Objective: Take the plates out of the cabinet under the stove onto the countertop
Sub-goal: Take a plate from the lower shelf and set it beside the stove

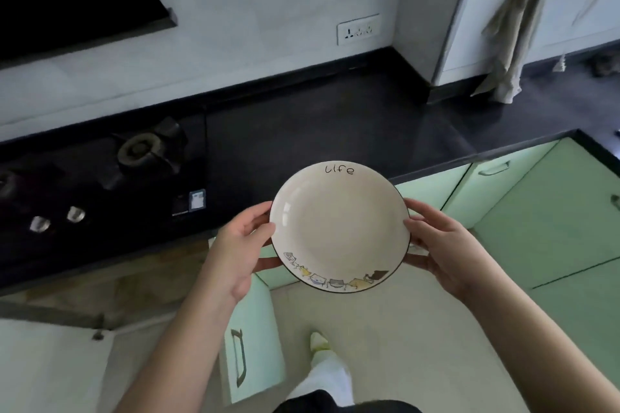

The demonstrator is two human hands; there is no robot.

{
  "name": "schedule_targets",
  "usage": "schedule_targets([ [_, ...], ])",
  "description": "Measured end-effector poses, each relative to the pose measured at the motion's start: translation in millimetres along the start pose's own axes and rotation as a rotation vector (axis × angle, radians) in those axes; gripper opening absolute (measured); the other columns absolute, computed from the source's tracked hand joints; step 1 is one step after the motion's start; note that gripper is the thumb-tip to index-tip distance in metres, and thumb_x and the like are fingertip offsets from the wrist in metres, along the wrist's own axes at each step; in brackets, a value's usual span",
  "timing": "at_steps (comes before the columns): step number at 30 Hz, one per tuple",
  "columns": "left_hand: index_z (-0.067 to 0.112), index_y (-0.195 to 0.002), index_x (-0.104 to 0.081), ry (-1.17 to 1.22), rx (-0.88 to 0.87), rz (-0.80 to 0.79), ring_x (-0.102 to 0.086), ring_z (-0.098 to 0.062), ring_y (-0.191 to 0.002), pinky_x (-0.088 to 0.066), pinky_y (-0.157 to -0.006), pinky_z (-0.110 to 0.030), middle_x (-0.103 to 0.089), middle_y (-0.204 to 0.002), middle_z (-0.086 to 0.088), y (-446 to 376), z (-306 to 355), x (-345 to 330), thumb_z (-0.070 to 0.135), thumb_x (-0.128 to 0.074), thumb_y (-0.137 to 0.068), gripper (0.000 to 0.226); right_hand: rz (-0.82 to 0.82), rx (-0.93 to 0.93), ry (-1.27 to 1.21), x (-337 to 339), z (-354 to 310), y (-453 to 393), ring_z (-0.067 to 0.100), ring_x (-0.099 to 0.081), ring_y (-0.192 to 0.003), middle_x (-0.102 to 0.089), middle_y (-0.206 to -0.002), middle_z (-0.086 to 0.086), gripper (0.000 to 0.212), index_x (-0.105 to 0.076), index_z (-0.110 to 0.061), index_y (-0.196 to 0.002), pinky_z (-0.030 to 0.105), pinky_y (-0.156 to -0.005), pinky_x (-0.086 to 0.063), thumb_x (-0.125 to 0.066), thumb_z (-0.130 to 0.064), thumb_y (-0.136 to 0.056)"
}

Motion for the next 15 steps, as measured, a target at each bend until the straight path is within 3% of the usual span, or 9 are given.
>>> schedule_targets([
  [8,0.03,-0.112,-0.07,0.088,0.017,0.125,-0.07,-0.016,-0.095,-0.059,-0.061,-0.034,-0.076,-0.099,0.011,-67,11,49,0.003,-0.058,-0.094,0.034,-0.146,-0.002,0.168,-66,-32,-92,0.011,-0.07,-0.093,-0.072,-0.097,-0.003,0.04,-0.071,-0.038,-0.109,0.026,-0.065,-0.058,-0.047,-0.008,-0.096],
  [15,0.027,-0.115,-0.068,0.096,0.025,0.098,-0.072,-0.013,-0.093,-0.059,-0.06,-0.035,-0.075,-0.105,0.011,-135,26,66,0.001,-0.055,-0.096,0.034,-0.057,0.022,0.226,-100,-34,-157,0.019,-0.071,-0.081,-0.073,-0.092,-0.001,0.04,-0.068,-0.035,-0.113,0.027,-0.063,-0.058,-0.046,-0.006,-0.096],
])
Point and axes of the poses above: each hand's wrist, its own y-axis away from the middle knuckle, its own x-axis out of the back of the hand, z = x × y, the point moved 2 cm from there along -y, towards the middle knuckle
